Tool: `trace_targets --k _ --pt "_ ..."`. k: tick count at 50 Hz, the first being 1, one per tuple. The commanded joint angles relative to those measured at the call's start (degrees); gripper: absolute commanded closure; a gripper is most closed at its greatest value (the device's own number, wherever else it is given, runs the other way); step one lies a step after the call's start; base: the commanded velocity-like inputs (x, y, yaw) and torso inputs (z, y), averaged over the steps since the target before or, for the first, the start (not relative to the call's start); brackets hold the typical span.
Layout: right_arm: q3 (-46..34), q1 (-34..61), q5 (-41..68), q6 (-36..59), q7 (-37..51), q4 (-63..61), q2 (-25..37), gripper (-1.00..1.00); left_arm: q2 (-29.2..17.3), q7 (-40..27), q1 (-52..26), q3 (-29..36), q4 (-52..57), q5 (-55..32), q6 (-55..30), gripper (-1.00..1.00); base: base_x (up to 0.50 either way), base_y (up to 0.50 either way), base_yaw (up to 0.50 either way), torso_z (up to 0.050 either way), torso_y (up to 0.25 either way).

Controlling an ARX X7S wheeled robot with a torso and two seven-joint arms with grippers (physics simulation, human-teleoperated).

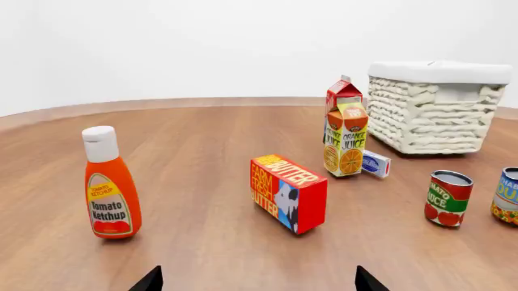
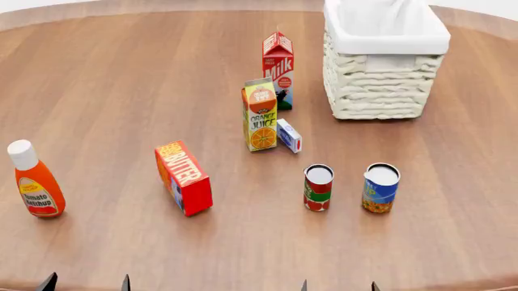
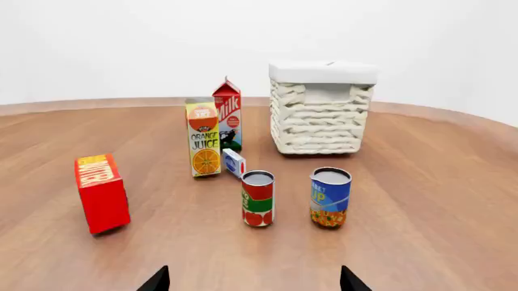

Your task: Pick up the orange juice, and put it in the basket.

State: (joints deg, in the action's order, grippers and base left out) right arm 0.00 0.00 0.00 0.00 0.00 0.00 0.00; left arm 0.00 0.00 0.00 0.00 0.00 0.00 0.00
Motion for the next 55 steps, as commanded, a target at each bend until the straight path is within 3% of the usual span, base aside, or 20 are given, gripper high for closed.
trace_targets --k 1,19,55 --pt "-0.9 0.1 0.7 0.3 0.9 -0.2 0.7 -1.0 -0.9 -1.0 0.0 1.0 0.0 -0.9 0.0 -1.0 0.0 0.0 0.0 0.0 0.0" --pt "-4.3 0.5 1.9 1.4 1.8 -3.3 4.4 -1.0 -3.4 -3.9 -0.1 4.0 -0.1 -3.4 0.2 -1.0 0.05 0.0 0.0 0.0 0.0" --pt "-7.0 0.1 4.1 0.7 4.0 -3.8 6.8 -1.0 -5.8 -6.8 -0.4 6.8 -0.2 -5.8 0.5 -1.0 0.27 0.0 0.0 0.0 0.0"
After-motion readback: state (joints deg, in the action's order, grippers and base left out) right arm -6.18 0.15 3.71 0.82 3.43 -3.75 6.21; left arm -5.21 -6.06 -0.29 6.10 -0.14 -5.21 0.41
